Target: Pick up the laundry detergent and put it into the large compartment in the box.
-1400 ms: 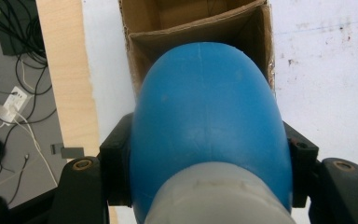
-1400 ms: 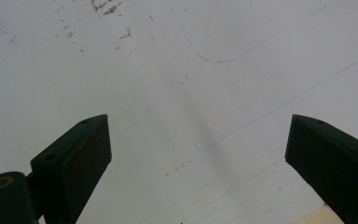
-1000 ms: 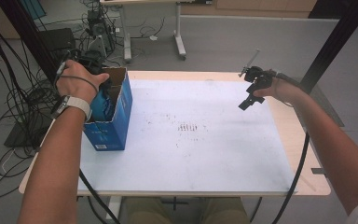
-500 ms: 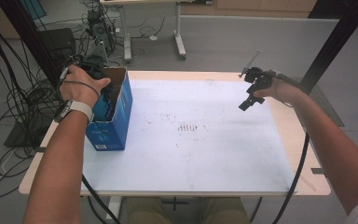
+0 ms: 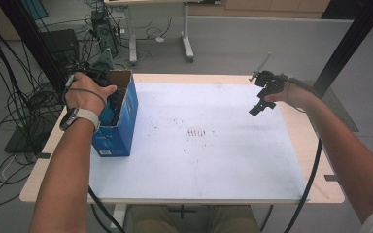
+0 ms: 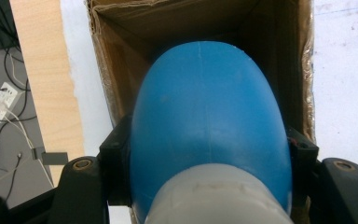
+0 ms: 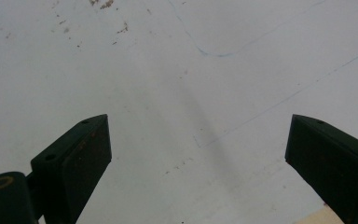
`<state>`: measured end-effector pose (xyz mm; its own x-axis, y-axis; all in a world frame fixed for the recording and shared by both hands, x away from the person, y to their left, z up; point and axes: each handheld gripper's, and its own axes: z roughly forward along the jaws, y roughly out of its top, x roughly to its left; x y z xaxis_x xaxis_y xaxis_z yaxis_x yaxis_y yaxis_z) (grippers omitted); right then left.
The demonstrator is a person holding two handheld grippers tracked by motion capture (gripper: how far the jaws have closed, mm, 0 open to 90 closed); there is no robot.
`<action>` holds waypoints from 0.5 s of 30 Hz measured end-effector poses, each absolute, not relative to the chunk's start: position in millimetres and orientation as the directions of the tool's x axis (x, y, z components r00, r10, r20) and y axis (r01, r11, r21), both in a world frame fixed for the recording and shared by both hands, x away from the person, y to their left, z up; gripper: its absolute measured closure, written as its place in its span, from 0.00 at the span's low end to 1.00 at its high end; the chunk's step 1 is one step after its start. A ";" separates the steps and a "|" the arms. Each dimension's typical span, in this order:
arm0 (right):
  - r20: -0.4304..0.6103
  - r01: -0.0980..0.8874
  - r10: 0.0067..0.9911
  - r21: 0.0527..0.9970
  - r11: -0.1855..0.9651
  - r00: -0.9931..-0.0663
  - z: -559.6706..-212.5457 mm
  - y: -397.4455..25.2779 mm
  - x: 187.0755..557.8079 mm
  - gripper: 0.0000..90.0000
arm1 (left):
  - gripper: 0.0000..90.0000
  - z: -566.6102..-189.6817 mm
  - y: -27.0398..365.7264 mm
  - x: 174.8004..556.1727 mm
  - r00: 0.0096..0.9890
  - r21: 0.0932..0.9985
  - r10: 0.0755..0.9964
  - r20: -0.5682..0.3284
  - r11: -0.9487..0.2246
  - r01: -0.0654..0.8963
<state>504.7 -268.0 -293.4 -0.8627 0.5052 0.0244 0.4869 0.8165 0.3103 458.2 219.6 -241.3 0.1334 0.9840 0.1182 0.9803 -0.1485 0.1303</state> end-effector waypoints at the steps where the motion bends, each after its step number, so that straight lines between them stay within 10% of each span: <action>1: 0.025 0.489 0.507 0.310 0.815 -0.862 -293.7 -268.3 504.6 0.08 | 0.42 -242.4 219.7 458.3 0.136 0.126 0.983 0.120 -0.150 0.981; 15: 0.029 0.493 0.511 0.312 0.812 -0.859 -294.4 -270.9 503.9 0.08 | 0.42 -256.3 220.3 457.3 0.149 0.116 0.982 0.119 -0.163 0.980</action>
